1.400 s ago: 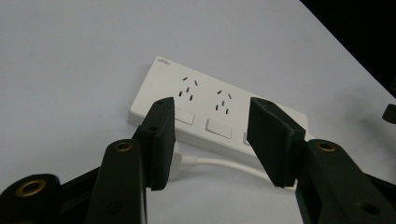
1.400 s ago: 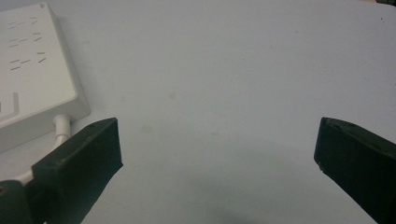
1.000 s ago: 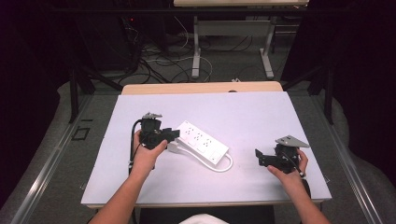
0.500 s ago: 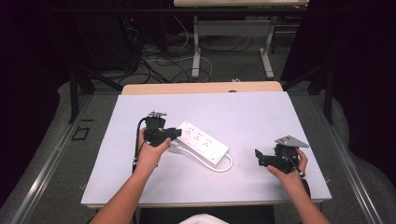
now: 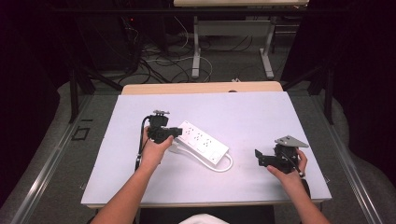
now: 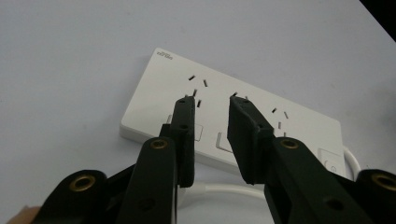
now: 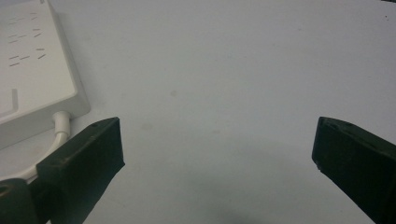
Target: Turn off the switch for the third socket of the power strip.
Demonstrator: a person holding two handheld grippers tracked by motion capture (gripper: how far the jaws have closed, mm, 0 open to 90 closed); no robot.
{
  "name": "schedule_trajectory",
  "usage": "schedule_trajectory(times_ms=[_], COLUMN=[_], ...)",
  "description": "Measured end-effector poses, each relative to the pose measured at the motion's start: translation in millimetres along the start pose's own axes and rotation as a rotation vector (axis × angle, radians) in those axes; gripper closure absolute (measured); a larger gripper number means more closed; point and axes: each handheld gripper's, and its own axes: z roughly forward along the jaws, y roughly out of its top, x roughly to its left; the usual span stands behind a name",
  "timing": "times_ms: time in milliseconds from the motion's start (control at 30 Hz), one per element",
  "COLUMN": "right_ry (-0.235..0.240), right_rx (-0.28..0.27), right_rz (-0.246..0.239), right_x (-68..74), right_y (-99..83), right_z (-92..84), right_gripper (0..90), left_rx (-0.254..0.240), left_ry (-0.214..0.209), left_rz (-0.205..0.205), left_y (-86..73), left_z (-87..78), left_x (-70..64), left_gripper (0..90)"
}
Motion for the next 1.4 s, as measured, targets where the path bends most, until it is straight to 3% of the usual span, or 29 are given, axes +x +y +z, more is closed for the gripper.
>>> schedule_trajectory(times_ms=[433, 1400], right_ry=[0.008, 0.013], right_rx=[0.0, 0.004], right_rz=[0.007, 0.002], right_x=[-0.3, -0.7], right_y=[-0.2, -0.8], right_z=[0.4, 1.4], right_gripper=[2.6, 4.4], left_rx=[0.022, 0.088], left_ry=[0.03, 0.055], left_rz=[-0.013, -0.006], left_y=[1.7, 2.8], left_z=[14.9, 38.4], left_x=[6.4, 14.5], left_gripper=[77.1, 82.9])
